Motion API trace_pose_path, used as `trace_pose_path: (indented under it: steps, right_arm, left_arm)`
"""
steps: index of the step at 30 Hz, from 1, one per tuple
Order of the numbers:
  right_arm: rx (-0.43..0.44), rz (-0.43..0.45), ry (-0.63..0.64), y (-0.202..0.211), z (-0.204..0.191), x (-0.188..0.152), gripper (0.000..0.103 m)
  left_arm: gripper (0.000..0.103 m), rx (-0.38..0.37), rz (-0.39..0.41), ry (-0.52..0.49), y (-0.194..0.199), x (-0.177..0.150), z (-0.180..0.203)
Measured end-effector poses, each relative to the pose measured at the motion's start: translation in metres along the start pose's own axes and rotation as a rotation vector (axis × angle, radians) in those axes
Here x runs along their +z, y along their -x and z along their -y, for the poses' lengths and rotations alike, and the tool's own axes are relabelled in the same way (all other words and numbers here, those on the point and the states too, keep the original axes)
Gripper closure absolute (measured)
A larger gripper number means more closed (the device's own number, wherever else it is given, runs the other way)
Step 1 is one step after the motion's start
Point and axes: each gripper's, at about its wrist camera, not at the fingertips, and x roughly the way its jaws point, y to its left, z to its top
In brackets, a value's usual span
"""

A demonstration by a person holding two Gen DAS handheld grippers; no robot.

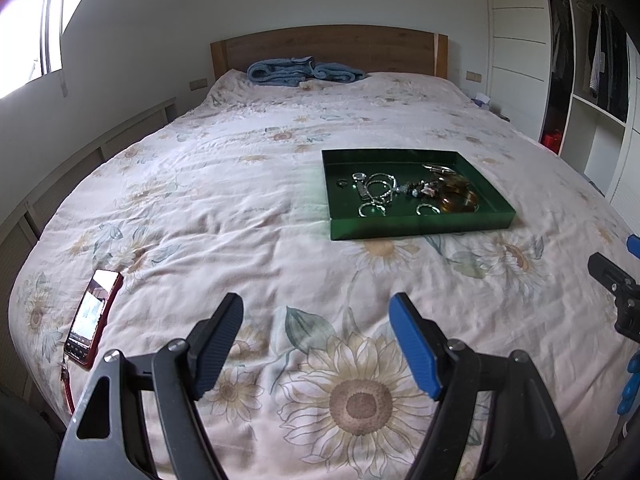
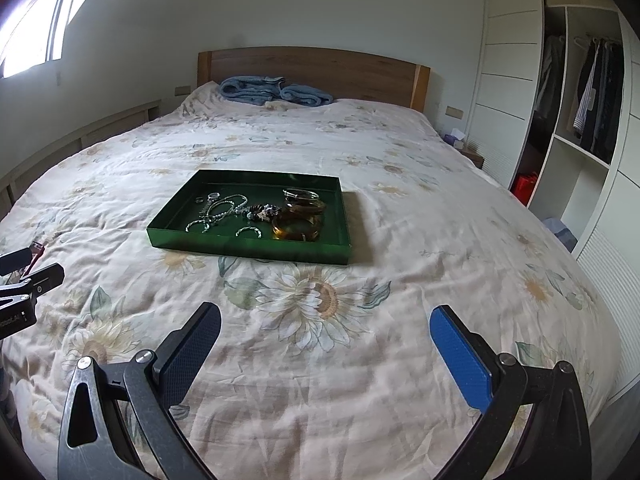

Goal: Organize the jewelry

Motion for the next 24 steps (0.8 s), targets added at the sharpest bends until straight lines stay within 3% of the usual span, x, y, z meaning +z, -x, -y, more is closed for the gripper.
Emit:
trace_pose_path:
  steps: [24]
  right_arm:
    - [0.005, 0.014, -0.030, -0.005, 0.032, 0.000, 0.000]
  left_arm:
    - [0.029, 0.074, -0.011, -0.055, 0.003, 0.014, 0.021]
